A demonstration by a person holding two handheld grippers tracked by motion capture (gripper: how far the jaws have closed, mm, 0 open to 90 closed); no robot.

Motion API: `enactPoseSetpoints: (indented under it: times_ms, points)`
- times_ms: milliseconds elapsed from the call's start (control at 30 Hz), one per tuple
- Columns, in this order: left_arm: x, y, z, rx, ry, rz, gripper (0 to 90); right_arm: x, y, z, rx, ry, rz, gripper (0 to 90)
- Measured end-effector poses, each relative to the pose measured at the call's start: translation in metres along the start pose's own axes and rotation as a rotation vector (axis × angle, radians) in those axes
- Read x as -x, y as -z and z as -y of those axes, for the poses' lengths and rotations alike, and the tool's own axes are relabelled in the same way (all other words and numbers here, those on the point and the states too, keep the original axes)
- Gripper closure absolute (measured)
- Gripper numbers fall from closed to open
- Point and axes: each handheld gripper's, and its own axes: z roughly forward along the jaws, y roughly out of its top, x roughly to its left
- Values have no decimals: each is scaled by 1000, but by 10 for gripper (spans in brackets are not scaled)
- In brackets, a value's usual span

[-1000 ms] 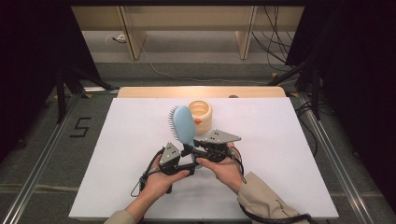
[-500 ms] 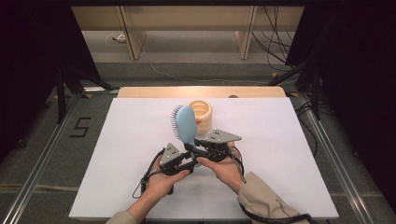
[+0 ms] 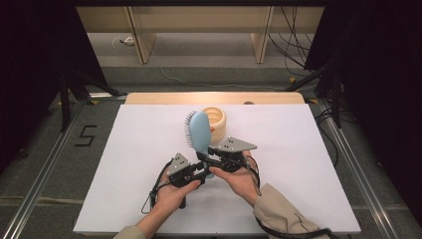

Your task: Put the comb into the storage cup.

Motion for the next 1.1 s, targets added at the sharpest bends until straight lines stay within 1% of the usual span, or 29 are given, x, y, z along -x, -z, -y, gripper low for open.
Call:
enactPoseSetpoints:
  times_ms: [167,233,400,533,633,867,900,967,1033,1100]
  points:
    - [1,-1,1,3,31,24,660,1,1,-1,-8,-13,6,646]
    - [1,-1,1,10,58,42,660,0,1,-2,-12,-7,11,636]
    - [0,-2,1,12,87,64,661,0,1,-3,-25,-4,22,611]
    - [0,-2,2,16,114,78,660,1,2,-5,-31,-6,25,564]
    - [-1,-1,1,17,114,78,661,1,2,-7,-35,-12,25,527]
    - [-2,-1,1,25,135,90,661,2,3,-9,-43,-42,36,415]
    - [-2,0,1,26,136,91,661,2,3,-9,-44,-43,38,399]
    - [-2,0,1,28,138,98,661,3,3,-9,-53,-47,26,369]
    - [-1,0,1,30,144,102,661,2,2,-9,-52,-43,29,357]
    - [-2,0,1,30,157,114,661,2,2,-10,-56,-43,30,341]
